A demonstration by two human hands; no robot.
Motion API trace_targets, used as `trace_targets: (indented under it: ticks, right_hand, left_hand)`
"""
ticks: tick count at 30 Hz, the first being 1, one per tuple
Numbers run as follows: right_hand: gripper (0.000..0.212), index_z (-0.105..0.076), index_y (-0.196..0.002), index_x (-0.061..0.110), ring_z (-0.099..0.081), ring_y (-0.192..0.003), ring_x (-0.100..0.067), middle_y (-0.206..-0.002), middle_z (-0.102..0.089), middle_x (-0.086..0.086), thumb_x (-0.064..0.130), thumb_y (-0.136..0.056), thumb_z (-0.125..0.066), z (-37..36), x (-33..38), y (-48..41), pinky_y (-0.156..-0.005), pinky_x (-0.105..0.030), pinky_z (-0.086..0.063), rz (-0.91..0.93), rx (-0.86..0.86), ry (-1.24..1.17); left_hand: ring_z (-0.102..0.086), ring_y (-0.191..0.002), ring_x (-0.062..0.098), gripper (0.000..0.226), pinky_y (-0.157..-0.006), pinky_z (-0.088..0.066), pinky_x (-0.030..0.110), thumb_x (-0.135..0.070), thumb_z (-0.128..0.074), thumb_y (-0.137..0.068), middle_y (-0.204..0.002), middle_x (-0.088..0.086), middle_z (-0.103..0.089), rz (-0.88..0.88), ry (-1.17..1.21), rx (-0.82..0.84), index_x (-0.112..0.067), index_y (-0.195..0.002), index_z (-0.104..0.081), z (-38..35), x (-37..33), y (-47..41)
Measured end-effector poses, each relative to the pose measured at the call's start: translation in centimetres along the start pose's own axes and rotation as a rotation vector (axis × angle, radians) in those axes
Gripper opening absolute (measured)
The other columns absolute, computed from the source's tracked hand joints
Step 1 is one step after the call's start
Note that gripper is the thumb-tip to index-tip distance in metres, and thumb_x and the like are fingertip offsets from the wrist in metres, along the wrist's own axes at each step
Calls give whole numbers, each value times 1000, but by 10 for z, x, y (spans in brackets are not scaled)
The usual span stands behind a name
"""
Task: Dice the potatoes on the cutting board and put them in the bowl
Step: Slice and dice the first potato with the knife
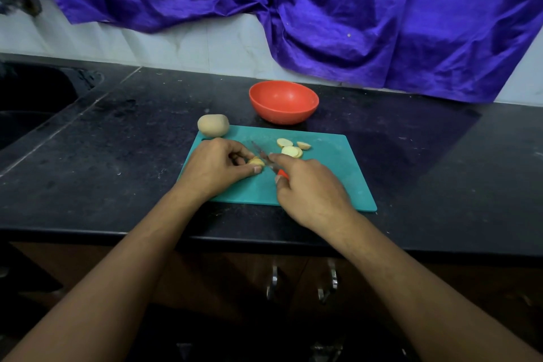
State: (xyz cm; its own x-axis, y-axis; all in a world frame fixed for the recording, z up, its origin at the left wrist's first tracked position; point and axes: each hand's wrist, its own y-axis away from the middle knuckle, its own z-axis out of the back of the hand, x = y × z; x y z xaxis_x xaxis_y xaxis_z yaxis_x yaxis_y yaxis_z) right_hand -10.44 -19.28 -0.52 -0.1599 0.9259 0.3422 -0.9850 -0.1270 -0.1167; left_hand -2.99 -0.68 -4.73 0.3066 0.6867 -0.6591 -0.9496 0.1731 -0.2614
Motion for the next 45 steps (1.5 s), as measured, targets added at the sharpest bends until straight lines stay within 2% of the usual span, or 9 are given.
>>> trace_targets:
  ticks: [4,7,16,18,23,26,31,36,45]
  right_hand:
    - [50,-45,-150,42,-61,-108,-26,-120,-65,-2,26,-103,-47,-2,9,2,-83,-41,-51,1,-12,36]
    - [51,-44,-150,41,-61,-109,-26,-122,-65,-2,26,-102,-48,-3,13,1,-83,-41,-51,-14,5,58]
    - [47,-51,-146,33,-63,-103,-29,-114,-66,-6,24,-100,-49,-5,26,-14,-70,-36,-42,-24,60,148]
    - [51,-46,-151,32,-63,-104,-29,-114,-66,-6,23,-100,-48,-8,27,-11,-70,-36,-40,-16,52,176]
    - [57,-36,-157,34,-61,-99,-26,-109,-64,-3,26,-102,-48,-7,20,-2,-68,-38,-42,9,73,250]
    - [54,-37,-155,40,-60,-99,-22,-116,-64,-2,29,-103,-48,-4,8,4,-73,-38,-45,-5,95,196]
    - [46,-52,-145,46,-62,-92,-17,-118,-68,5,32,-101,-54,2,-9,3,-75,-35,-52,-114,32,-148]
    - [47,-49,-148,42,-61,-113,-24,-130,-64,1,31,-103,-50,8,7,3,-86,-39,-51,-60,2,-24]
    - [45,-50,-144,44,-62,-103,-22,-116,-66,1,28,-102,-50,3,18,0,-80,-40,-52,-34,61,59]
  left_hand:
    - [-63,-64,-1,20,-61,-46,20,-44,-88,-74,-68,-13,-71,8,8,-6,-33,-87,-79,0,0,-1]
    - [-62,-62,-1,19,-60,-47,21,-44,-88,-74,-68,-13,-71,7,13,-4,-32,-86,-79,-1,2,-2]
    - [-67,-68,5,13,-67,-55,31,-38,-87,-76,-71,-10,-73,2,18,13,-31,-83,-79,0,2,-2]
    - [-67,-68,5,12,-67,-55,29,-36,-87,-77,-71,-10,-73,4,24,14,-30,-83,-79,0,1,-2]
    - [-61,-63,-5,13,-54,-39,9,-38,-87,-76,-69,-14,-71,-4,8,-4,-31,-83,-79,-1,0,-2]
    - [-61,-65,-4,15,-54,-38,9,-41,-87,-76,-70,-15,-72,4,6,-10,-31,-84,-79,-1,1,-2]
    - [-61,-65,-4,17,-54,-39,9,-42,-88,-75,-69,-14,-71,15,8,-23,-30,-83,-79,-2,1,-2]
    - [-61,-64,-6,16,-56,-40,7,-40,-89,-75,-67,-15,-71,10,25,-24,-29,-80,-78,-1,-1,-1]
    - [-63,-65,-4,16,-58,-41,9,-38,-89,-74,-70,-17,-72,7,22,-19,-29,-78,-77,-1,1,-1]
